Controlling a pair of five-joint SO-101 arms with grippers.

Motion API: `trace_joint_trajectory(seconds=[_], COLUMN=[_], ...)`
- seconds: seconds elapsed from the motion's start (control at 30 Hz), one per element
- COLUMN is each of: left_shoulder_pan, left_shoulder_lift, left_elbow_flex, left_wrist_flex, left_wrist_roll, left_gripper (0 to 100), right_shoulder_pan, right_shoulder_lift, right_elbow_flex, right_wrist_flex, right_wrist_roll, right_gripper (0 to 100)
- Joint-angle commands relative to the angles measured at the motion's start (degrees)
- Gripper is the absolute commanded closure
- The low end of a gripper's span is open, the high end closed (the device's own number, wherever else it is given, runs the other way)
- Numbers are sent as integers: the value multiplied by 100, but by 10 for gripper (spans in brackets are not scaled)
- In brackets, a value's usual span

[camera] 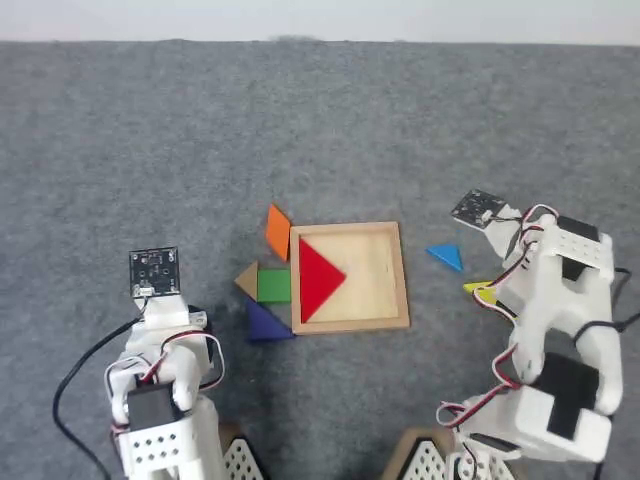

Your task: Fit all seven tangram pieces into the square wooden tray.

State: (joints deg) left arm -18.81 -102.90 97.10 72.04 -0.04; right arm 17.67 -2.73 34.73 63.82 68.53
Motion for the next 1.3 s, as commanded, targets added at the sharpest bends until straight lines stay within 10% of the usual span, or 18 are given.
trace_joint_trajectory(seconds=[0.0, 1.27], left_shoulder_pan=[-18, -18], left_shoulder_lift=[-132, -132], left_elbow_flex=[-66, -66], left_wrist_flex=[26, 26], left_wrist_roll=[-35, -35], left_gripper=[950, 950], right_shoulder_pan=[75, -57], right_shoulder_lift=[189, -347], right_elbow_flex=[-299, -53], right_wrist_flex=[-110, 462], right_wrist_roll=[132, -387], right_gripper=[761, 916])
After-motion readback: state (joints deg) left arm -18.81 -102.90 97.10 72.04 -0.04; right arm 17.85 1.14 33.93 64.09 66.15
